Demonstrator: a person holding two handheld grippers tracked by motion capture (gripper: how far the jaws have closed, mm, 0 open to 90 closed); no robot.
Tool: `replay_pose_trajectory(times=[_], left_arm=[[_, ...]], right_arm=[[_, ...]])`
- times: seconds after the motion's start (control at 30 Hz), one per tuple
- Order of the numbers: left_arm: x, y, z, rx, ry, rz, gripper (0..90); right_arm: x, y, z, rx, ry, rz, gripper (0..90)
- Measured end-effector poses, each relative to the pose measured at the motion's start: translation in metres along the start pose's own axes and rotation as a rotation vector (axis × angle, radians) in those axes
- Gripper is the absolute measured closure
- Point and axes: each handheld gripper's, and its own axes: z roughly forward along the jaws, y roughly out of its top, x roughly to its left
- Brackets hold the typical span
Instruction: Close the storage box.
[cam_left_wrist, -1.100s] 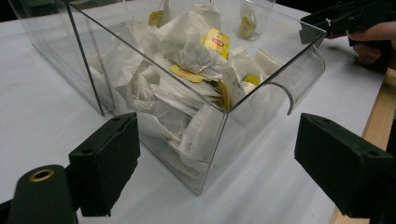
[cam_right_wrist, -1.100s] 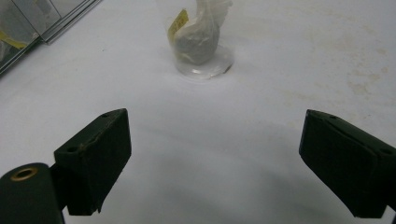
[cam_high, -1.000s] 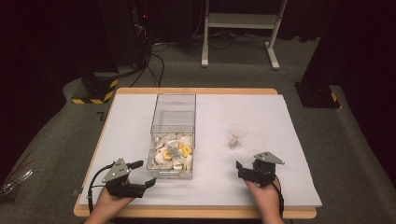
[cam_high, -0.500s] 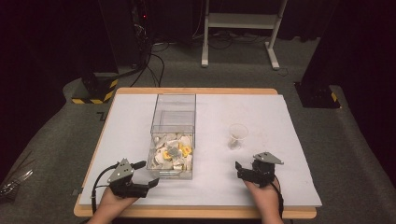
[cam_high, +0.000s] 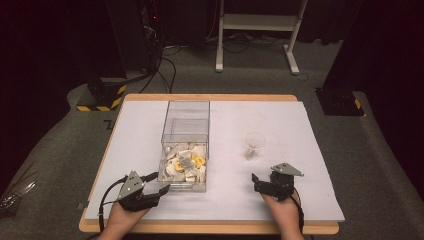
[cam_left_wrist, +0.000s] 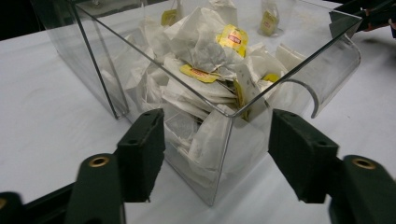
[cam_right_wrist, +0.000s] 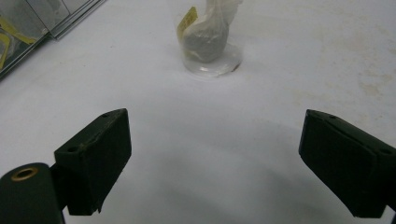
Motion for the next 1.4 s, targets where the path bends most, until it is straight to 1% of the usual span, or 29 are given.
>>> replay_pose_trajectory(times=[0.1,0.13,0.17,0.23,0.33,0.37,0.43,0.5,0.6,0.7,0.77,0.83,0.9,0.93,0.97,1.03,1.13,1.2,1.3,1.33,1.4], left_arm=[[-0.004,0.0,0.002,0.002,0.019,0.015,39.5],[-0.003,0.0,0.002,0.003,0.019,0.014,39.6],[-0.003,0.0,0.002,0.002,0.019,0.007,39.6],[-0.003,0.0,0.004,0.001,0.032,0.004,40.6],[-0.003,0.0,0.005,0.001,0.041,0.005,44.4],[-0.004,0.0,0.006,0.002,0.045,0.005,46.1],[-0.004,0.0,0.007,0.01,0.054,0.013,51.4],[-0.004,-0.001,0.009,0.006,0.064,0.012,56.9],[-0.004,-0.001,0.008,0.008,0.073,0.01,58.4],[-0.004,-0.001,0.009,0.008,0.09,0.019,62.0],[-0.004,-0.002,0.009,0.006,0.102,0.023,62.5],[-0.004,-0.002,0.01,0.003,0.114,0.026,65.7],[-0.003,-0.002,0.01,0.004,0.118,0.02,67.8],[-0.002,-0.002,0.01,0.003,0.122,0.018,68.3],[-0.002,-0.002,0.01,0.003,0.131,0.023,69.3],[-0.003,-0.003,0.01,0.003,0.151,0.044,74.1],[-0.003,-0.004,0.01,0.006,0.157,0.047,76.6],[-0.003,-0.004,0.01,0.003,0.159,0.028,77.0],[-0.002,-0.003,0.012,0.012,0.161,0.019,75.6],[-0.002,-0.002,0.012,0.013,0.16,0.014,71.4],[0.001,0.0,0.014,0.017,0.154,-0.009,61.2]], right_arm=[[-0.001,0.0,-0.001,-0.003,0.004,0.003,9.5],[-0.001,0.0,-0.001,-0.004,0.006,-0.003,9.5],[-0.001,-0.001,-0.002,-0.002,0.007,0.004,9.5],[-0.002,-0.001,-0.002,-0.004,0.008,0.002,9.5],[-0.002,0.0,-0.003,-0.006,0.009,0.009,9.5],[-0.002,0.0,-0.003,-0.007,0.01,0.002,9.5],[-0.002,0.0,-0.004,-0.008,0.01,-0.001,9.5],[-0.002,0.001,-0.004,-0.01,0.011,-0.002,9.5],[-0.003,0.001,-0.004,-0.008,0.014,-0.002,9.4],[-0.001,0.001,-0.003,-0.003,0.02,-0.015,9.4],[-0.001,0.003,-0.003,-0.005,0.024,-0.02,9.4],[-0.001,0.004,-0.003,-0.013,0.025,-0.027,9.3],[-0.001,0.004,-0.004,-0.013,0.029,-0.017,9.3],[-0.002,0.004,-0.004,-0.012,0.033,-0.02,9.3],[-0.003,0.004,-0.003,-0.013,0.033,-0.021,9.4],[-0.004,0.004,-0.003,-0.008,0.036,-0.018,9.7],[-0.005,0.005,-0.004,-0.011,0.038,-0.019,9.7],[-0.006,0.005,-0.005,-0.015,0.042,-0.018,9.7],[-0.007,0.005,-0.007,-0.018,0.046,-0.01,9.8],[-0.007,0.005,-0.007,-0.02,0.047,-0.009,9.8],[-0.008,0.005,-0.007,-0.02,0.049,-0.009,9.8]])
